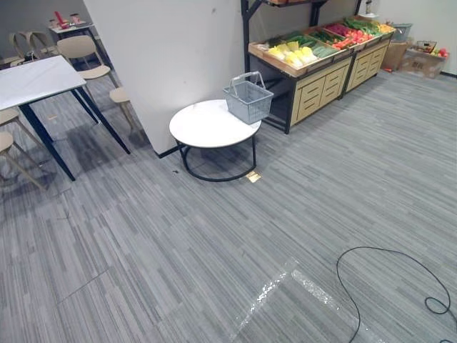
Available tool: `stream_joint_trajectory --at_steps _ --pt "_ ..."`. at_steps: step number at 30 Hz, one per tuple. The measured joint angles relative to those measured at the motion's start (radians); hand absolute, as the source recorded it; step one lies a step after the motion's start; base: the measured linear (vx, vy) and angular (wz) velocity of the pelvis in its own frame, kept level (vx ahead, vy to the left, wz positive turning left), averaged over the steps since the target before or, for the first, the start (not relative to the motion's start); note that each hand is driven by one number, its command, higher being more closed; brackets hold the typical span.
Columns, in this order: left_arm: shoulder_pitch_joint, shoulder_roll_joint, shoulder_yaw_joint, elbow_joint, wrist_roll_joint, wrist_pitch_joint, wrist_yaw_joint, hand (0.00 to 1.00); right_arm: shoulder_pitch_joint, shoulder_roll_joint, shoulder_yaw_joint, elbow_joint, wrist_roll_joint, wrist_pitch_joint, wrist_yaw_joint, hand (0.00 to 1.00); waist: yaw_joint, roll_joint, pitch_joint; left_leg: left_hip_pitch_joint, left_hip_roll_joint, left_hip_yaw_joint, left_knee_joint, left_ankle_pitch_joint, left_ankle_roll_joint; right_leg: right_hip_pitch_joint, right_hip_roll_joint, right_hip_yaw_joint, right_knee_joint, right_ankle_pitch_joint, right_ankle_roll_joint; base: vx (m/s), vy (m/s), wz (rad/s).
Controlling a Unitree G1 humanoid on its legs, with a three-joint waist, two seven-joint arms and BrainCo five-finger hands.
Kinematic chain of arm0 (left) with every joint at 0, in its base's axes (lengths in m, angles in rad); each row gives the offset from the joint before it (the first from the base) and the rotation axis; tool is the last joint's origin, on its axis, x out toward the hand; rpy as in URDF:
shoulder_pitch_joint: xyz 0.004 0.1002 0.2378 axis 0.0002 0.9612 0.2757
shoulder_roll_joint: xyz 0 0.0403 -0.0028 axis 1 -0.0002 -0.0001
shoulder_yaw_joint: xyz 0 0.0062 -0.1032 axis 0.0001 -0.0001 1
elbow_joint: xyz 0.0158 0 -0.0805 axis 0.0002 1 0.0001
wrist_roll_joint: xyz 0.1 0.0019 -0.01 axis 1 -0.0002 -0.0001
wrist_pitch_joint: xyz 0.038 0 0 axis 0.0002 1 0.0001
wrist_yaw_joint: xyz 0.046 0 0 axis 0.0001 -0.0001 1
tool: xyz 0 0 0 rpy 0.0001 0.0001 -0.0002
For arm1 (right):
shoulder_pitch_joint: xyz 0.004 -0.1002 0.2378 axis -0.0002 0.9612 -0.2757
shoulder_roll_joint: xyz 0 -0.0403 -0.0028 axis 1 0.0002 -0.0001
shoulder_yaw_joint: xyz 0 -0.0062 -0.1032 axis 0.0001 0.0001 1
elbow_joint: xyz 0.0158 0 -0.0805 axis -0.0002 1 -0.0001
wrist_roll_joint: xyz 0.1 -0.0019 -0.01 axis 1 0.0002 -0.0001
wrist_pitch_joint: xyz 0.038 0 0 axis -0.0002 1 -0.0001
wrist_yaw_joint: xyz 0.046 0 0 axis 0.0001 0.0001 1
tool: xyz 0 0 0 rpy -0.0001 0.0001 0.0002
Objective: Pick vegetable in the basket
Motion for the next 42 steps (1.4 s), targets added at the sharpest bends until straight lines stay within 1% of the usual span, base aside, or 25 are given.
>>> stream_joint_trajectory --at_steps 2,4,5,6,8,11,13,18,21,25,28,38,40,41,42 --pt "-0.002 0.001 0.0 0.01 -0.002 -0.001 -0.001 0.0 -0.005 0.002 -0.001 0.001 -0.001 -0.011 0.0 0.0 -0.006 -0.003 0.003 0.013 -0.002 0.001 -0.013 -0.002 -0.003 0.018 0.002 -0.005 -0.021 0.0 0.0 0.13 0.003 0.01" --pt "-0.013 0.004 0.001 0.018 -0.006 -0.002 -0.001 0.0 -0.021 0.007 -0.014 0.003 -0.001 -0.011 0.0 0.0 -0.009 -0.004 0.019 0.024 -0.002 0.006 -0.013 -0.009 -0.014 0.035 0.003 -0.01 -0.036 0.0 0.001 0.11 -0.005 -0.02" --pt "-0.014 0.004 0.001 0.018 -0.006 -0.002 -0.002 0.0 -0.023 0.008 -0.018 0.003 -0.001 -0.011 0.0 0.0 -0.009 -0.009 0.023 0.025 -0.002 0.006 -0.013 -0.01 -0.016 0.036 0.003 -0.011 -0.038 0.0 0.001 0.1 -0.019 -0.03" --pt "-0.018 0.006 0.001 0.018 -0.005 -0.002 -0.002 0.0 -0.032 0.012 -0.028 0.005 -0.002 -0.012 0.0 0.0 -0.009 0.0 0.024 0.031 -0.002 0.009 -0.013 -0.012 -0.019 0.045 0.003 -0.012 -0.045 0.0 0.001 0.05 -0.019 -0.03" --pt "-0.02 0.006 0.001 0.017 -0.005 -0.005 -0.002 0.0 -0.041 0.012 -0.029 0.005 -0.003 -0.012 0.0 0.0 -0.007 -0.003 0.03 0.034 0.002 0.026 -0.013 -0.015 -0.023 0.046 0.006 -0.011 -0.045 0.0 0.001 0.04 -0.03 -0.11" --pt "-0.02 0.007 0.0 0.019 -0.004 -0.005 -0.001 0.0 -0.053 0.013 -0.029 0.005 -0.004 -0.013 0.0 0.0 -0.009 -0.002 0.035 0.05 0.005 0.034 -0.013 -0.022 -0.034 0.06 0.008 -0.009 -0.047 -0.004 0.007 0.01 -0.034 -0.09" --pt "-0.022 0.007 0.0 0.019 -0.004 -0.005 0.0 0.0 -0.055 0.013 -0.029 0.005 -0.003 -0.014 0.001 0.0 -0.009 -0.005 0.04 0.059 0.006 0.04 -0.013 -0.023 -0.035 0.065 0.009 -0.005 -0.048 -0.004 0.008 -0.02 -0.026 -0.07" --pt "-0.023 0.007 0.0 0.019 -0.004 -0.006 -0.002 0.0 -0.059 0.013 -0.029 0.006 0.01 -0.016 0.014 0.0 -0.008 -0.003 0.043 0.06 0.014 0.055 -0.019 -0.023 -0.034 0.061 0.015 0.005 -0.048 -0.001 0.011 -0.05 -0.029 -0.07" --pt "-0.022 0.007 0.0 0.019 -0.005 -0.007 -0.002 0.0 -0.057 0.014 -0.032 0.008 0.031 -0.015 0.017 0.0 -0.008 -0.009 0.047 0.06 0.019 0.056 -0.019 -0.022 -0.033 0.062 0.021 0.004 -0.051 -0.001 0.011 -0.05 -0.042 -0.02" --pt "-0.023 0.006 0.004 0.027 -0.01 -0.008 -0.002 0.0 -0.056 0.023 -0.071 0.013 0.049 -0.013 0.018 0.0 -0.008 -0.01 0.047 0.06 0.022 0.056 -0.02 -0.022 -0.033 0.065 0.025 0.002 -0.059 0.0 0.009 -0.01 -0.034 0.0" --pt "-0.023 0.003 0.02 0.03 -0.014 -0.008 -0.004 0.0 -0.059 0.023 -0.072 0.018 0.048 -0.012 0.017 0.0 -0.007 -0.011 0.048 0.06 0.022 0.055 -0.02 -0.022 -0.033 0.069 0.026 0.0 -0.065 0.003 0.006 0.01 -0.01 0.01" --pt "-0.027 0.004 0.016 0.03 -0.013 -0.007 -0.005 0.0 -0.066 0.022 -0.075 0.021 0.028 -0.009 0.01 0.0 -0.007 -0.013 0.053 0.056 0.021 0.051 -0.02 -0.022 -0.033 0.077 0.026 -0.01 -0.079 0.004 0.007 -0.01 -0.016 0.02" --pt "-0.031 0.004 0.013 0.03 -0.011 -0.005 -0.004 0.0 -0.07 0.018 -0.069 0.02 0.028 -0.009 0.008 0.0 -0.009 -0.011 0.057 0.045 0.022 0.051 -0.02 -0.022 -0.033 0.06 0.026 -0.01 -0.065 0.003 0.007 -0.04 -0.023 -0.02" --pt "-0.035 0.005 0.006 0.03 -0.011 -0.004 -0.002 0.0 -0.074 0.016 -0.066 0.019 0.027 -0.008 0.007 0.0 -0.009 -0.009 0.058 0.036 0.024 0.054 -0.02 -0.021 -0.032 0.041 0.026 -0.009 -0.048 -0.002 0.001 -0.03 -0.008 -0.09" --pt "-0.045 0.007 -0.004 0.028 -0.011 -0.002 -0.002 0.0 -0.093 0.013 -0.066 0.017 0.027 -0.008 0.003 0.0 -0.01 0.001 0.065 0.015 0.027 0.058 -0.019 -0.016 -0.03 -0.006 0.024 -0.004 0.003 -0.02 -0.008 -0.02 -0.009 -0.09"
